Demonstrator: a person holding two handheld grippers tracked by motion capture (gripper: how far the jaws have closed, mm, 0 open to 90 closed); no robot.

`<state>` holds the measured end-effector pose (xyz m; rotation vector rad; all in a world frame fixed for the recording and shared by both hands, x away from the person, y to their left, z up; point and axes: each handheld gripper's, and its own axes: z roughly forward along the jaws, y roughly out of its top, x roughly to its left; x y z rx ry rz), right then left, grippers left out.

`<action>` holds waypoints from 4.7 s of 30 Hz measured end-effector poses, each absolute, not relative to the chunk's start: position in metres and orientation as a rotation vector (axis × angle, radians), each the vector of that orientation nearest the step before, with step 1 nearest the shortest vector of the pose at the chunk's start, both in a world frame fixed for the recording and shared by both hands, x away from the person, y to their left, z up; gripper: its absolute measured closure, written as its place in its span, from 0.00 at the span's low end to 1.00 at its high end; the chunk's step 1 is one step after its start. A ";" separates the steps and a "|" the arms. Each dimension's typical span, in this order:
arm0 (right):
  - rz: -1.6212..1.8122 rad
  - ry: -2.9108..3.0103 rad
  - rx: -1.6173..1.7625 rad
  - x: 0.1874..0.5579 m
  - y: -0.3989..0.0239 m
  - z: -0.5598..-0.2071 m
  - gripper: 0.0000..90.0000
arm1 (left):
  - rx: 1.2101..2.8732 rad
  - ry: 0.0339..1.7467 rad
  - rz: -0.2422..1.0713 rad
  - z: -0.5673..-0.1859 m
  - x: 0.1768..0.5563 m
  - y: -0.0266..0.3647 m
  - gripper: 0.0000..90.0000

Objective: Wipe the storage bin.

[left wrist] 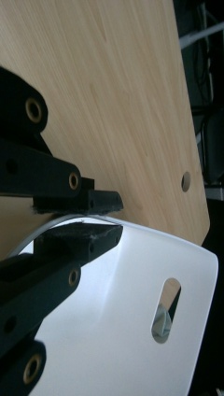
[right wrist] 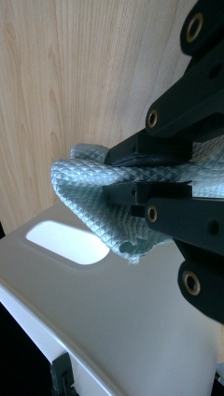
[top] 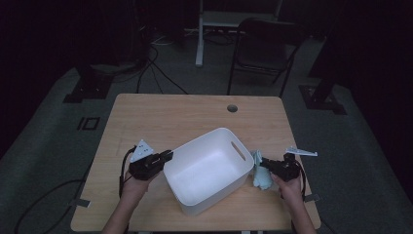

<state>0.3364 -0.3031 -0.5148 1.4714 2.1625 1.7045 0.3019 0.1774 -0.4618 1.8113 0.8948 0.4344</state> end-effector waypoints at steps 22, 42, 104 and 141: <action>1.686 2.172 1.476 0.336 -0.304 -0.517 0.92 | 1.812 0.872 0.445 -0.463 0.306 0.171 0.96; 1.796 2.096 1.335 0.321 -0.290 -0.483 0.92 | 1.795 0.977 0.538 -0.462 0.280 0.164 0.97; 1.657 2.167 1.342 0.317 -0.269 -0.485 0.92 | 1.820 0.978 0.571 -0.463 0.282 0.158 0.96; 1.453 2.284 1.404 0.342 -0.244 -0.529 0.91 | 1.839 0.939 0.581 -0.463 0.282 0.157 0.94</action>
